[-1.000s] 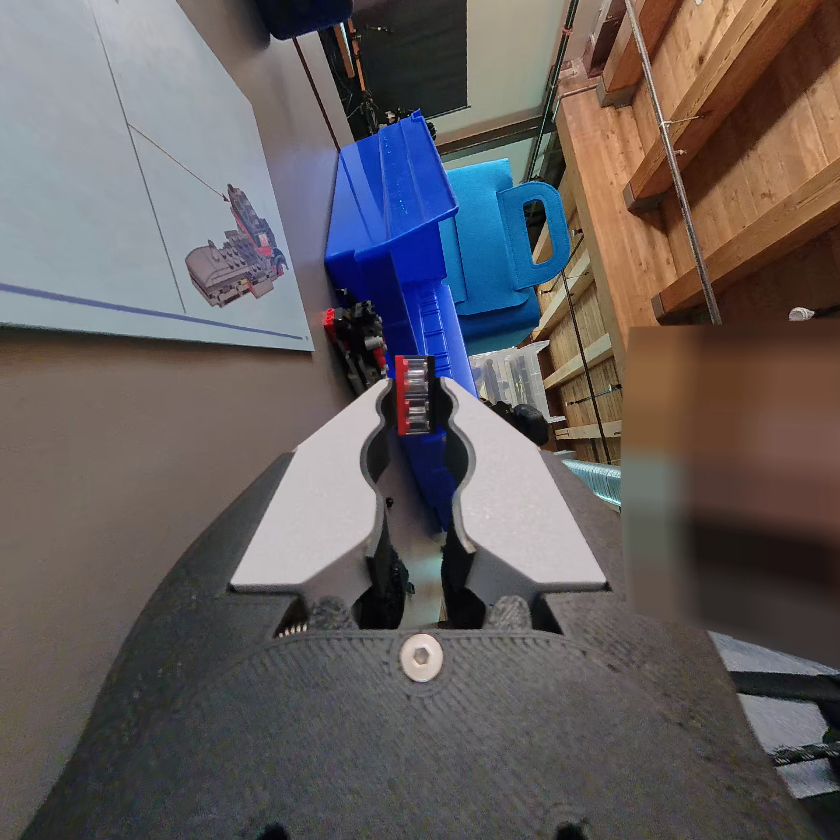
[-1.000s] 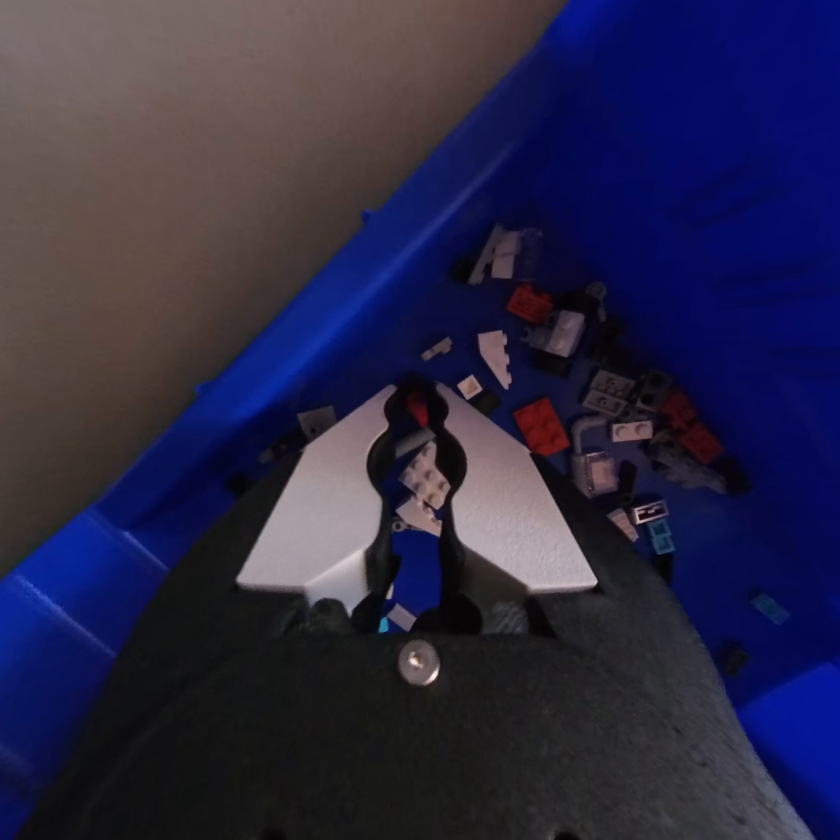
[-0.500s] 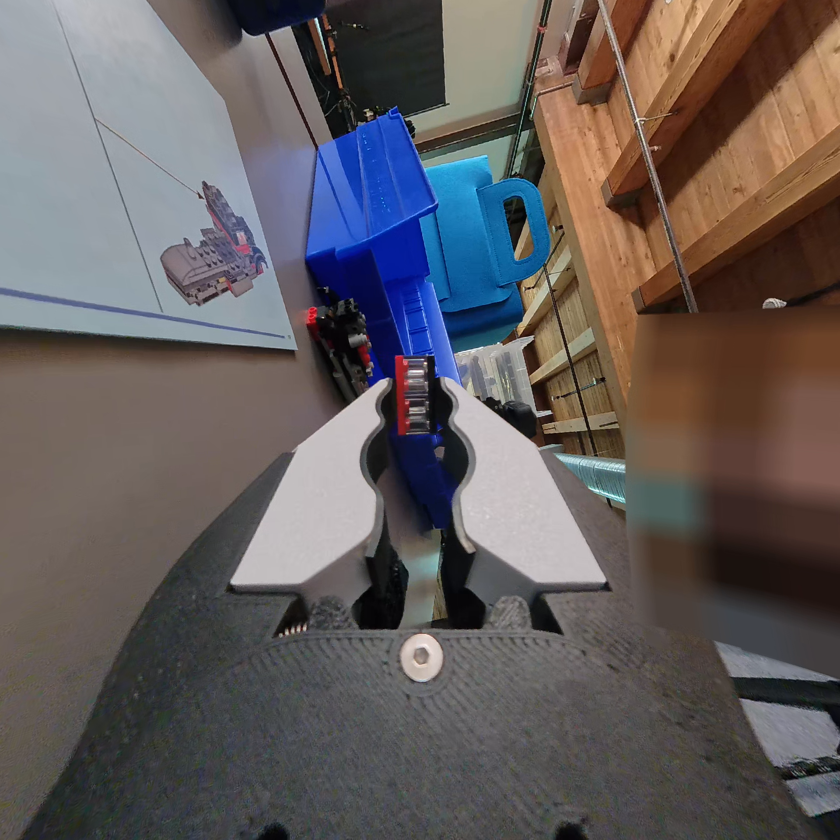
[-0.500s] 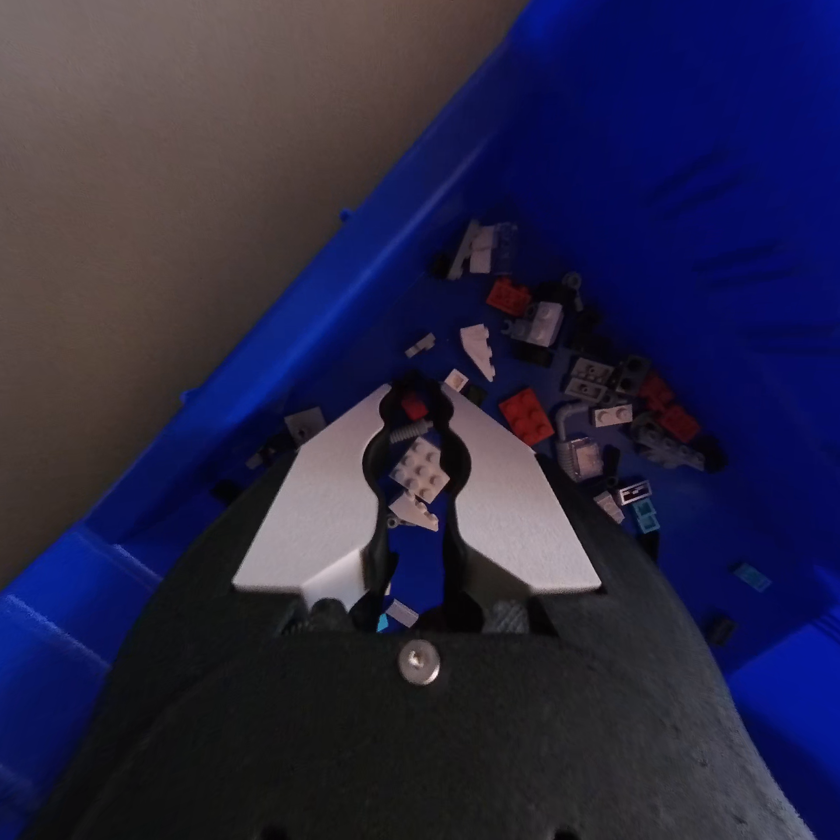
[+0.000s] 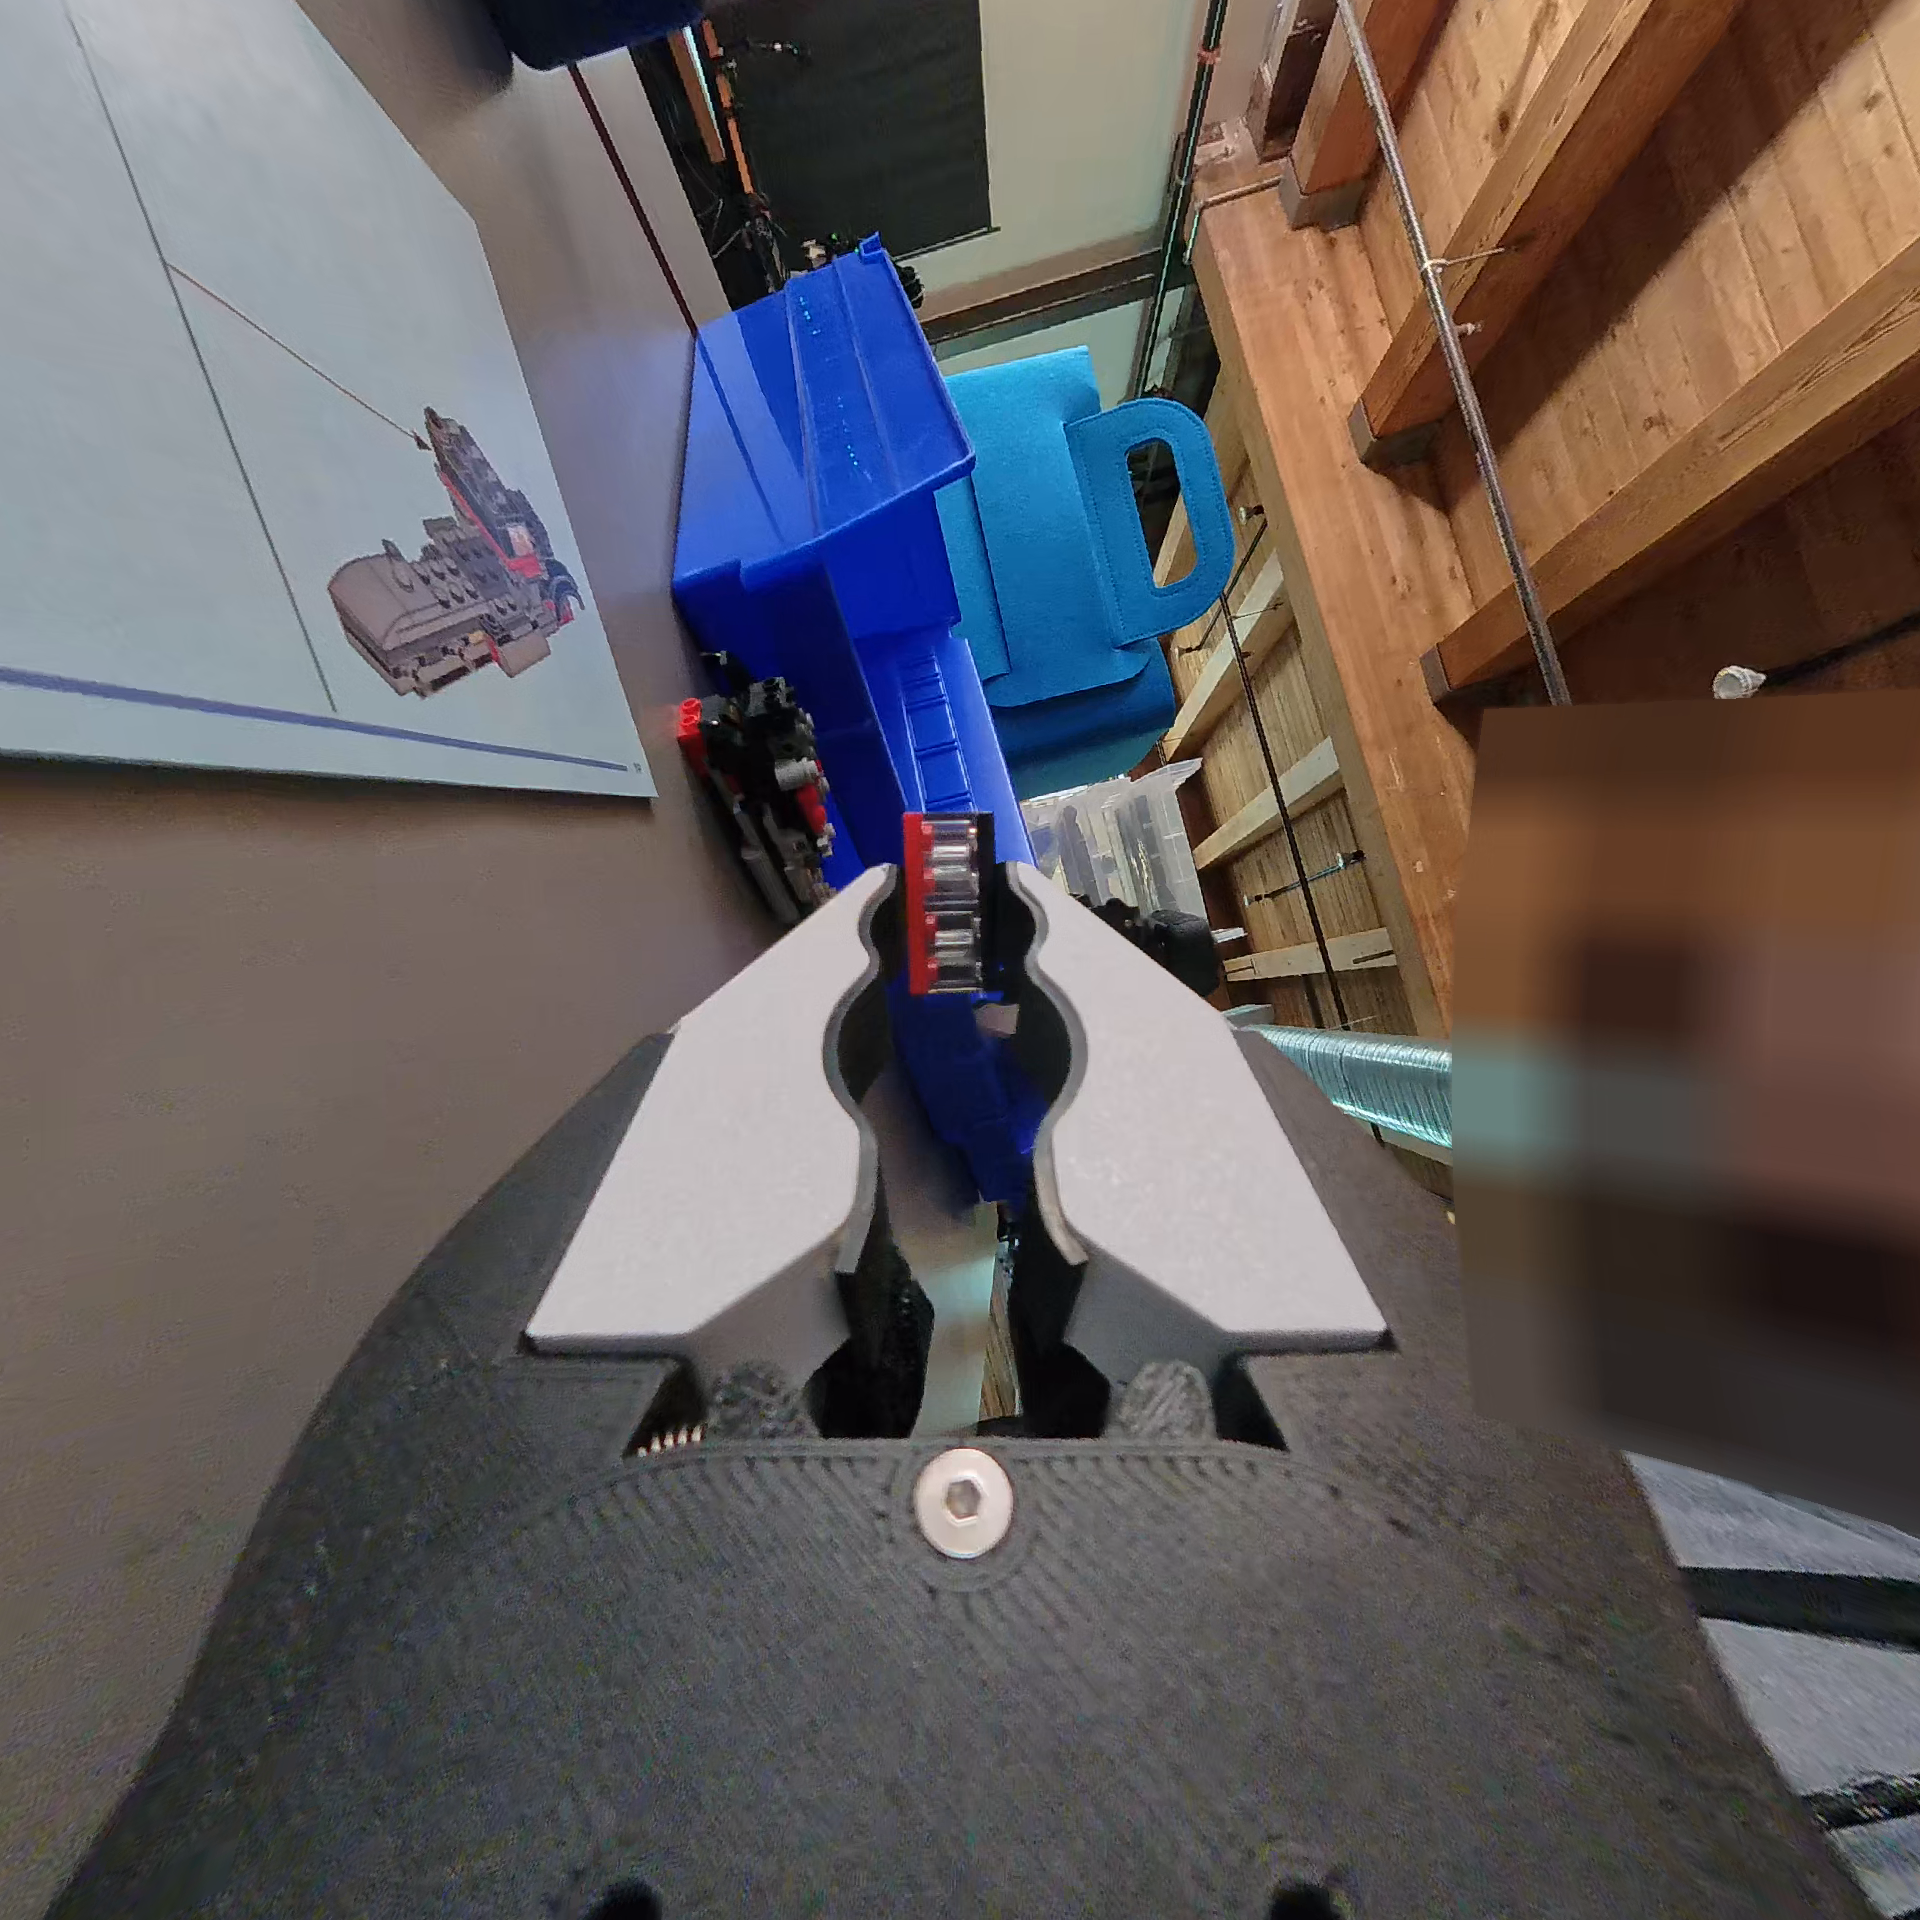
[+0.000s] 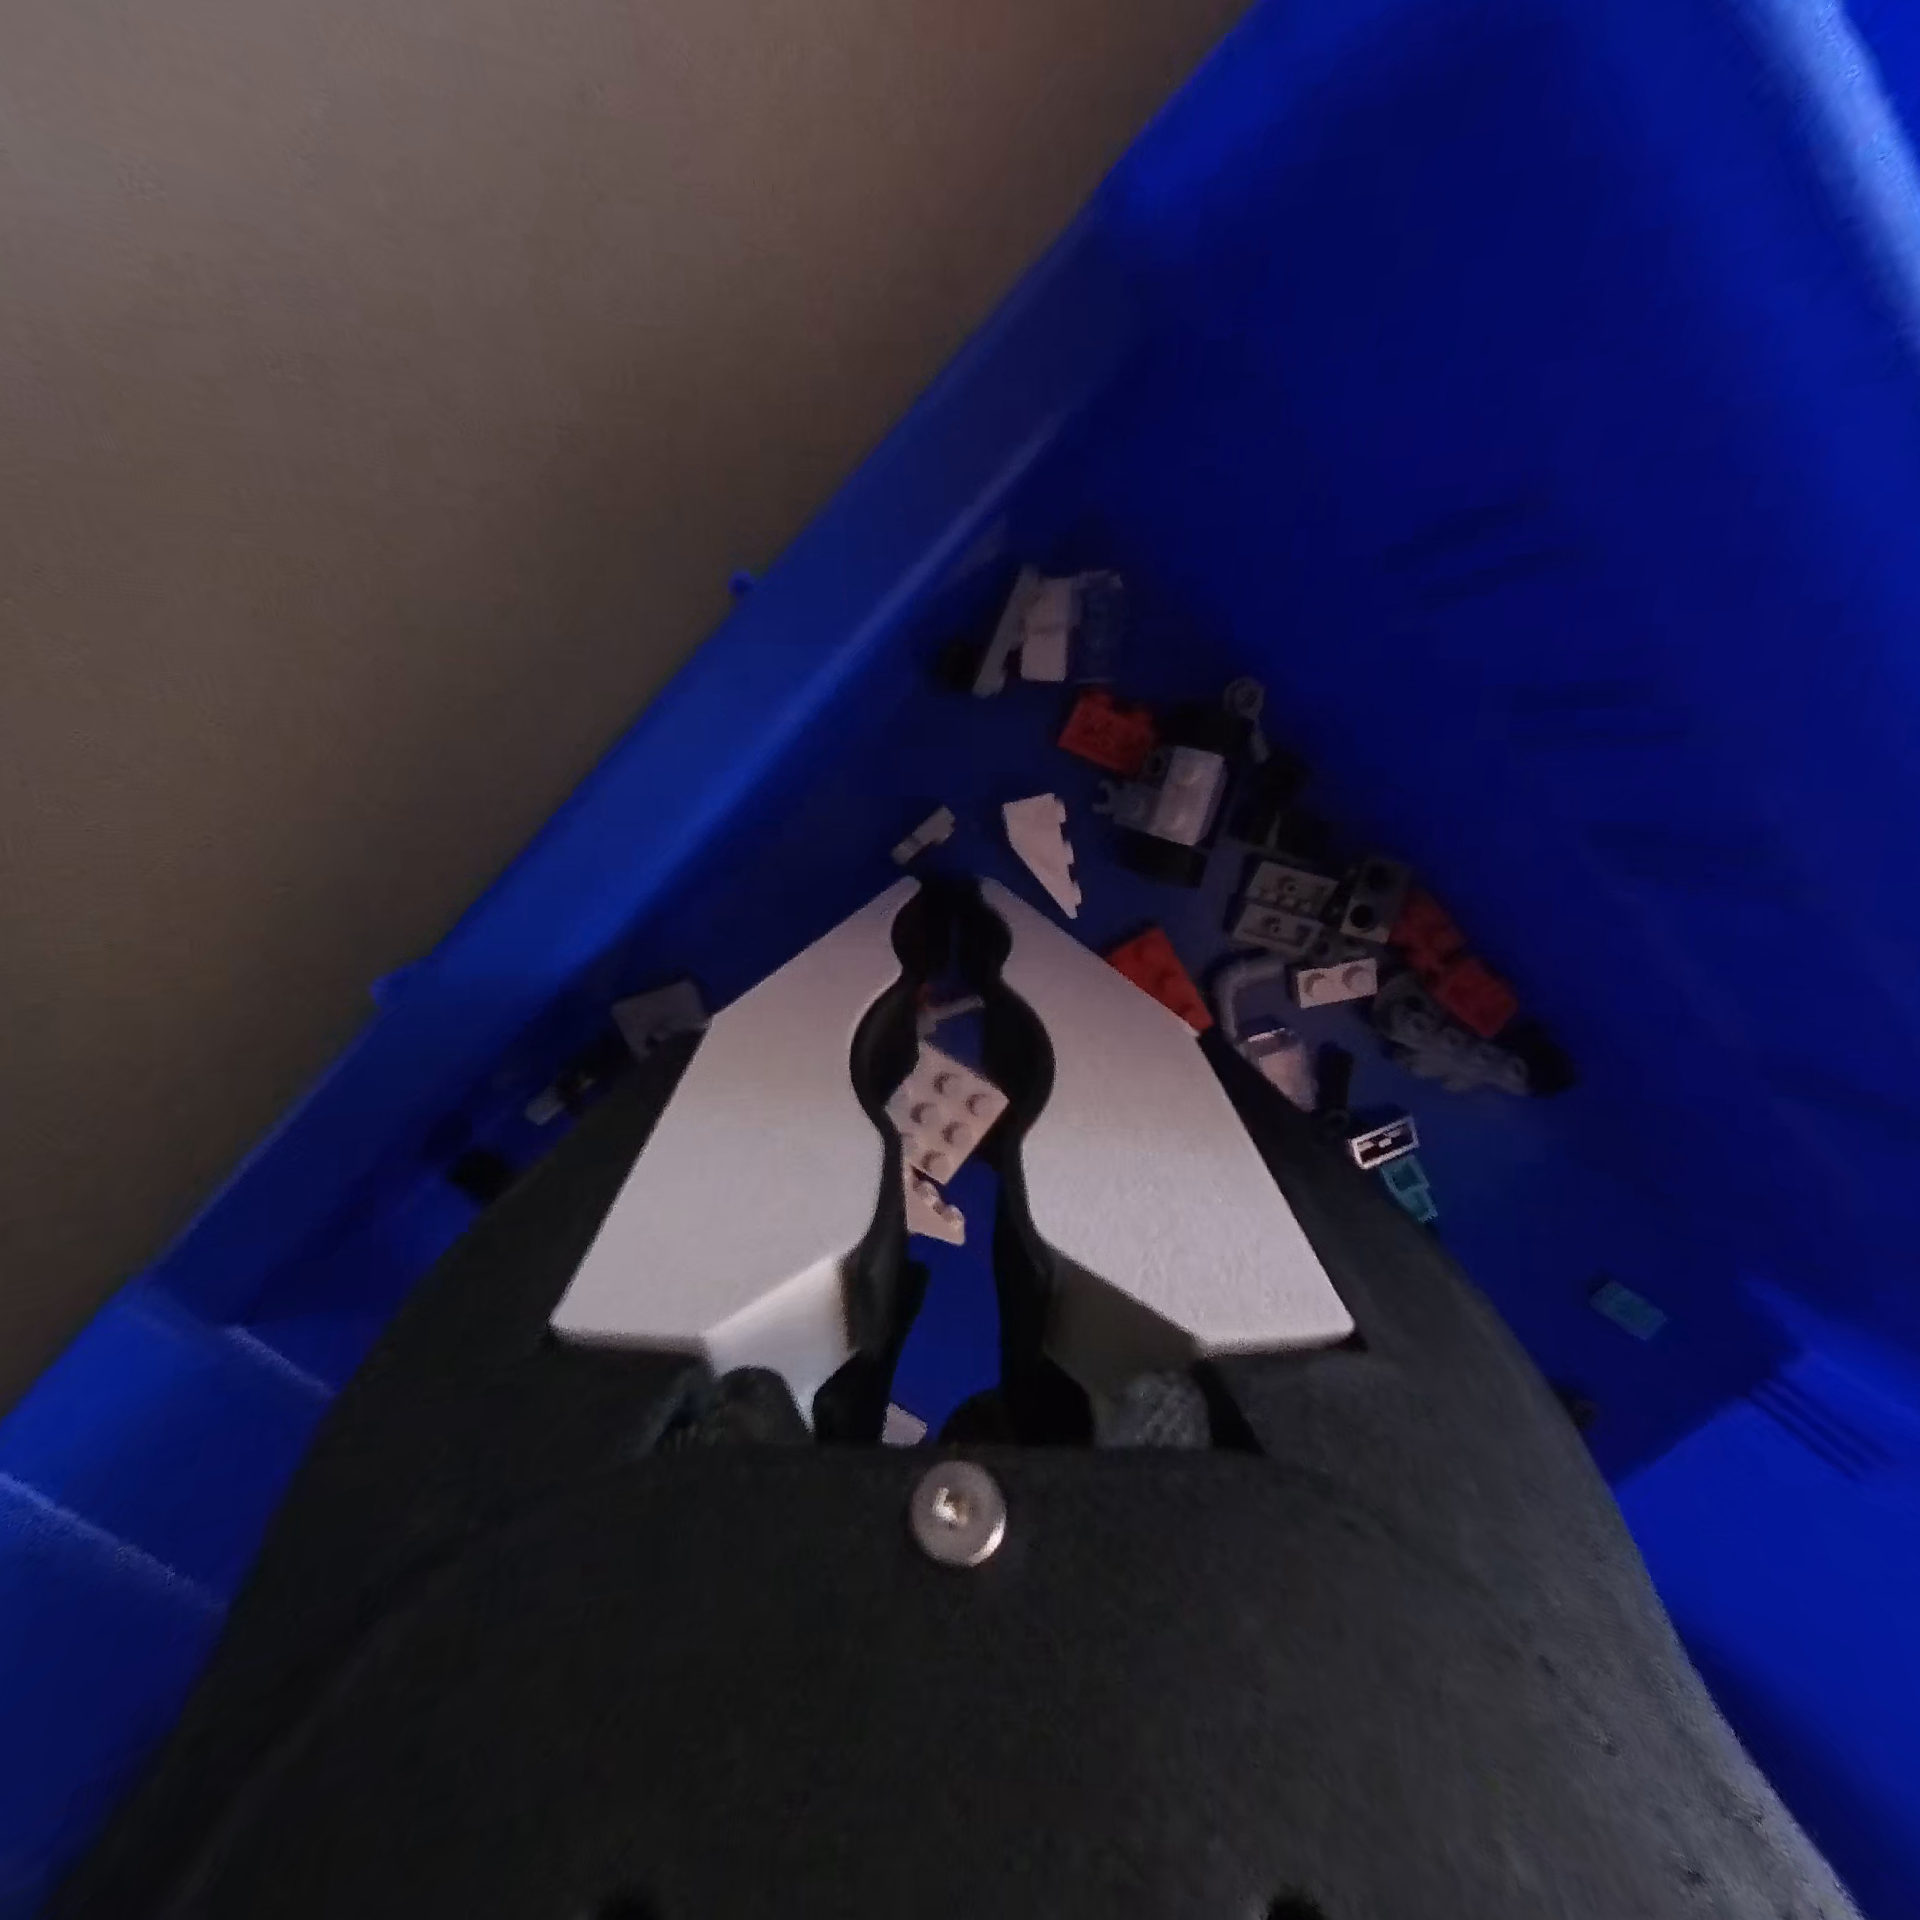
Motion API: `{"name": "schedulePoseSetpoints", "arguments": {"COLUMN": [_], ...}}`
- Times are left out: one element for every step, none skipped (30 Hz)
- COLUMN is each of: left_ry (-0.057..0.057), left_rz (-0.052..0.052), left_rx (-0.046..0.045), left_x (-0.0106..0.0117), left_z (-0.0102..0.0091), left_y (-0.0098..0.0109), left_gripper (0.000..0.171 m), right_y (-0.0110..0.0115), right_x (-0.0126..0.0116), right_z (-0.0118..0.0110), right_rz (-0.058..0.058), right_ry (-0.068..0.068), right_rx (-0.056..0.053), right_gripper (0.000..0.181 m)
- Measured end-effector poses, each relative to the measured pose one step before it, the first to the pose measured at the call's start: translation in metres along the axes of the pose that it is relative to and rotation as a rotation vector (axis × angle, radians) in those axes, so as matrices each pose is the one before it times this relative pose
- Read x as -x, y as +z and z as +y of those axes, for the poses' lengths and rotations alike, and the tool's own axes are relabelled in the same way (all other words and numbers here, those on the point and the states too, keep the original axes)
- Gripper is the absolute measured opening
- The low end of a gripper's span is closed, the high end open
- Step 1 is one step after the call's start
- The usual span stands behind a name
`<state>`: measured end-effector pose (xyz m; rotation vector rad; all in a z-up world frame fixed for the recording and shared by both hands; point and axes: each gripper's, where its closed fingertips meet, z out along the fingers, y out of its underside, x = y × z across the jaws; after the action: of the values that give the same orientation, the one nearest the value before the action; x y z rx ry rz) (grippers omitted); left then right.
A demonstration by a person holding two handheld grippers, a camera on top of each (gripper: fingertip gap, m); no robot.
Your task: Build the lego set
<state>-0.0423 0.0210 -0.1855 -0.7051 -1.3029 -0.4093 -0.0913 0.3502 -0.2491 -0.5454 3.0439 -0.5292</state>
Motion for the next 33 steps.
{"name": "schedulePoseSetpoints", "arguments": {"left_ry": [0.0005,0.0002,-0.0002,-0.0001,0.0002,0.0011,0.0018,0.0019,0.0026,0.0018,0.0002,-0.0020,-0.0034,-0.0034,-0.0009,0.0009,0.0015,0.0025,0.0043,0.0072,0.0085,0.0076,0.0056,0.0011,-0.0012,-0.0006,-0.0030,-0.0039,-0.0017,0.0008,0.0021,0.0006,-0.0036], "left_rz": [0.0021,0.0020,0.0016,0.0015,0.0013,0.0014,0.0007,-0.0002,-0.0002,0.0002,0.0004,0.0002,0.0001,-0.0033,-0.0043,-0.0017,0.0021,0.0025,-0.0008,-0.0001,0.0028,0.0038,0.0049,0.0052,0.0078,0.0105,0.0053,0.0014,0.0024,0.0015,0.0015,0.0034,0.0058], "left_rx": [0.00099,0.00091,0.00117,0.00154,0.00203,0.00283,0.00409,0.00582,0.00696,0.00719,0.00560,0.00589,0.00734,0.00685,0.00593,0.00648,0.00518,0.00514,0.00709,0.00813,0.00752,0.00431,0.00073,-0.00045,-0.00055,-0.00104,0.00156,0.00314,0.00304,0.00097,-0.00110,-0.00168,-0.00360], "left_x": [-0.00037,-0.00028,-0.00032,-0.00019,-0.00027,-0.00030,-0.00034,-0.00018,-0.00035,-0.00022,-0.00015,0.00008,0.00018,0.00066,0.00059,0.00014,-0.00037,-0.00053,-0.00009,-0.00036,-0.00082,-0.00094,-0.00088,-0.00078,-0.00099,-0.00140,-0.00057,-0.00007,-0.00026,-0.00002,0.00005,-0.00017,-0.00040], "left_z": [0.00019,0.00020,0.00015,0.00023,0.00034,0.00044,0.00071,0.00089,0.00121,0.00108,0.00083,0.00067,0.00076,0.00068,0.00037,0.00046,0.00027,0.00020,0.00028,0.00031,0.00019,-0.00011,-0.00066,-0.00080,-0.00062,-0.00060,-0.00022,-0.00013,-0.00080,-0.00162,-0.00220,-0.00197,-0.00184], "left_y": [0.00001,0.00000,0.00007,0.00017,0.00008,0.00017,0.00038,0.00047,0.00062,0.00066,0.00068,0.00063,0.00093,0.00097,0.00100,0.00105,0.00100,0.00115,0.00103,0.00098,0.00046,-0.00024,-0.00095,-0.00148,-0.00186,-0.00218,-0.00247,-0.00259,-0.00244,-0.00225,-0.00212,-0.00180,-0.00170], "left_gripper": [0.017,0.017,0.017,0.017,0.017,0.017,0.017,0.017,0.017,0.017,0.017,0.017,0.017,0.017,0.017,0.017,0.017,0.017,0.017,0.017,0.017,0.017,0.017,0.017,0.017,0.017,0.017,0.017,0.017,0.017,0.017,0.017,0.017], "right_y": [-0.00238,-0.00298,-0.00398,-0.00503,-0.00611,-0.00708,-0.00786,-0.00852,-0.00850,-0.00794,-0.00663,-0.00438,-0.00138,0.00181,0.00501,0.00828,0.01176,0.01508,0.01787,0.01996,0.02131,0.02146,0.02080,0.01926,0.01719,0.01490,0.01284,0.01111,0.00948,0.00815,0.00707,0.00612,0.00528], "right_x": [-0.00105,-0.00136,-0.00154,-0.00193,-0.00228,-0.00268,-0.00289,-0.00201,-0.00088,0.00027,0.00156,0.00306,0.00512,0.00743,0.00985,0.01194,0.01263,0.01192,0.01007,0.00819,0.00627,0.00348,0.00129,0.00064,0.00012,-0.00186,-0.00338,-0.00193,-0.00045,-0.00121,-0.00229,-0.00134,-0.00117], "right_z": [-0.00190,-0.00245,-0.00311,-0.00387,-0.00486,-0.00595,-0.00752,-0.00937,-0.01171,-0.01381,-0.01557,-0.01685,-0.01730,-0.01708,-0.01640,-0.01521,-0.01267,-0.00930,-0.00614,-0.00233,0.00209,0.00509,0.00670,0.00738,0.00771,0.00800,0.00758,0.00685,0.00602,0.00468,0.00310,0.00276,0.00238], "right_rz": [0.0069,0.0091,0.0113,0.0144,0.0173,0.0210,0.0252,0.0238,0.0223,0.0209,0.0184,0.0146,0.0069,-0.0013,-0.0100,-0.0180,-0.0204,-0.0196,-0.0159,-0.0140,-0.0128,-0.0086,-0.0073,-0.0116,-0.0144,-0.0063,0.0025,-0.0041,-0.0099,-0.0001,0.0099,0.0082,0.0093], "right_ry": [0.0093,0.0128,0.0153,0.0172,0.0205,0.0247,0.0275,0.0292,0.0299,0.0310,0.0336,0.0382,0.0434,0.0477,0.0462,0.0369,0.0299,0.0290,0.0311,0.0282,0.0196,0.0209,0.0311,0.0325,0.0268,0.0242,0.0208,0.0110,0.0019,-0.0017,-0.0060,-0.0131,-0.0168], "right_rx": [-0.0099,-0.0121,-0.0147,-0.0194,-0.0243,-0.0280,-0.0311,-0.0355,-0.0414,-0.0467,-0.0517,-0.0548,-0.0560,-0.0579,-0.0586,-0.0593,-0.0548,-0.0444,-0.0353,-0.0230,-0.0050,0.0084,0.0157,0.0198,0.0235,0.0296,0.0346,0.0380,0.0408,0.0386,0.0334,0.0338,0.0328], "right_gripper": [0.005,0.005,0.005,0.005,0.005,0.005,0.005,0.005,0.005,0.005,0.005,0.005,0.005,0.005,0.005,0.005,0.005,0.005,0.005,0.005,0.005,0.005,0.005,0.005,0.005,0.005,0.005,0.005,0.005,0.005,0.005,0.005,0.005]}}
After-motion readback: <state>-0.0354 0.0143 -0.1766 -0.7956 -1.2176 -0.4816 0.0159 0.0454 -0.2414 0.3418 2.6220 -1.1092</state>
